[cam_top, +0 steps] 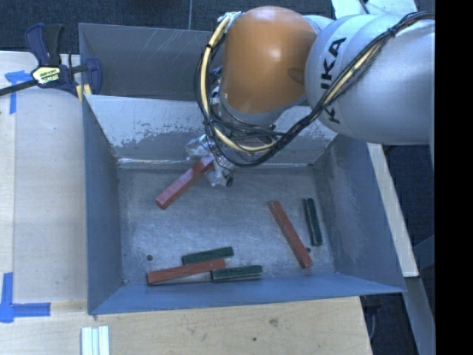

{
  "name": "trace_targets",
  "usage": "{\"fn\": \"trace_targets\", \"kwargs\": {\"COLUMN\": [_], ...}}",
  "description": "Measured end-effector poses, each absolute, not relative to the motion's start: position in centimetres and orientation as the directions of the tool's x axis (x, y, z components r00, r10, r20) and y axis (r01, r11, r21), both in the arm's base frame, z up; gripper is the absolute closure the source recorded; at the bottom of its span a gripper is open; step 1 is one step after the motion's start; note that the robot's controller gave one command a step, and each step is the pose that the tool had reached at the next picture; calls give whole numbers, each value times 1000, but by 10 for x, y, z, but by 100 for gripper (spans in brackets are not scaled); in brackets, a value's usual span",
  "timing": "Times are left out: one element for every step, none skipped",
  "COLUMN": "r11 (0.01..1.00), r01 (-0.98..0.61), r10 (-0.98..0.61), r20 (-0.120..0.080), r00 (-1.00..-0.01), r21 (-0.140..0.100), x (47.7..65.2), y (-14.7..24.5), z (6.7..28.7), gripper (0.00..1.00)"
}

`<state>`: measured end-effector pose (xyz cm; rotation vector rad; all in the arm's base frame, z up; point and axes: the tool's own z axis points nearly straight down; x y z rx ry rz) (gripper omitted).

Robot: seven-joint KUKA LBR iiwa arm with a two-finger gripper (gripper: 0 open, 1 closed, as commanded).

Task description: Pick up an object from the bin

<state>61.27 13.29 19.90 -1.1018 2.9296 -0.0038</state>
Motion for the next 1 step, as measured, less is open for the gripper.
{"fn": "trace_targets", "kwargs": {"r11": [744], "r01": [-668], "r10": [-668], "r20": [-10], "r00": [-744], "r21": [-5], "x": [608], "y": [131], "z": [256], "gripper": [100]}}
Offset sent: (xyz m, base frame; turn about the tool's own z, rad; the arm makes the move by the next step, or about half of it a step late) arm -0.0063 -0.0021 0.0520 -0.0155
